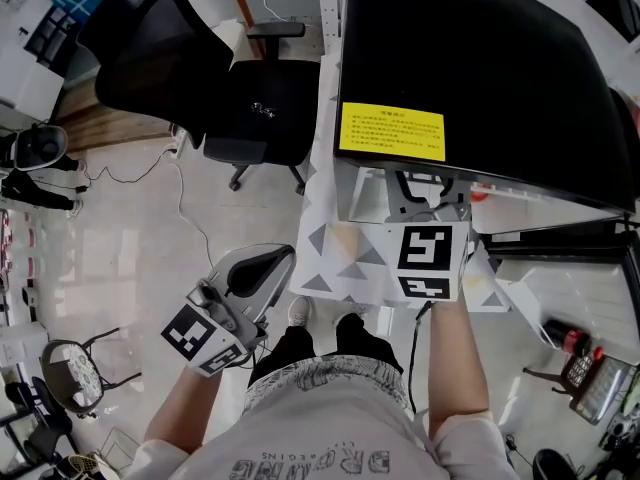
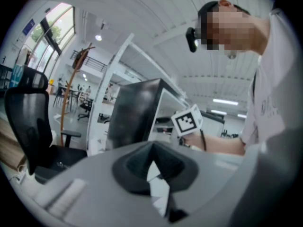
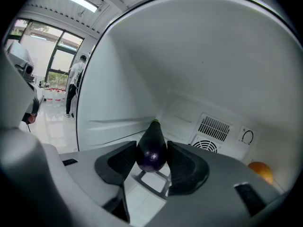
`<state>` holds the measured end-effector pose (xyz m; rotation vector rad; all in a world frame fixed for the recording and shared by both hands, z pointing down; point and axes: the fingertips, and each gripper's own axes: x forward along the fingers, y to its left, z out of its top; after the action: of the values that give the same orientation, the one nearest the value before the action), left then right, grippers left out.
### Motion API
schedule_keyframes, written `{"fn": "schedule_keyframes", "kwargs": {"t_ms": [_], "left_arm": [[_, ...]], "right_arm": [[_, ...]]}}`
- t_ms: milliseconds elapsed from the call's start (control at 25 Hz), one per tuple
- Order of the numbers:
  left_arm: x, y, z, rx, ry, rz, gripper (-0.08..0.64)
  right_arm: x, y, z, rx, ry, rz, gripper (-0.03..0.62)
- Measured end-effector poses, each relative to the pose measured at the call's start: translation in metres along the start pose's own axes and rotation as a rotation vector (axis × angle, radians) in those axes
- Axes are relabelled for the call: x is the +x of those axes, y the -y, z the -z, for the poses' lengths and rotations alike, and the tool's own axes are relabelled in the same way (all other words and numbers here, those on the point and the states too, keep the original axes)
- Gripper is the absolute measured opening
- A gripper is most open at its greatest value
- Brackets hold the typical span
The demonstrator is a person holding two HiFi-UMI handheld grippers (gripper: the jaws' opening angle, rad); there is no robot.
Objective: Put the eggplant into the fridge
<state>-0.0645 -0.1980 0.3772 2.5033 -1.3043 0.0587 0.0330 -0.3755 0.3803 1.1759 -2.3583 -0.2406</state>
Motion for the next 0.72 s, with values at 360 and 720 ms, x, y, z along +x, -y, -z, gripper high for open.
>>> {"fn": "schedule_keyframes", "kwargs": {"t_ms": [360, 720], "left_arm": [[-0.0019, 0.0003, -0.0023, 0.0, 0.013, -0.006, 0.006], [-0.0035, 0.0026, -0.0026, 0.004, 0.014, -0.002, 0.006]], "right_arm": [[0.0015, -0.0001, 0.0, 0.01, -0.01, 0.002, 0.202], [0.0023, -0.0038, 0.0014, 0.029, -0.021, -0.022, 0.211]]}}
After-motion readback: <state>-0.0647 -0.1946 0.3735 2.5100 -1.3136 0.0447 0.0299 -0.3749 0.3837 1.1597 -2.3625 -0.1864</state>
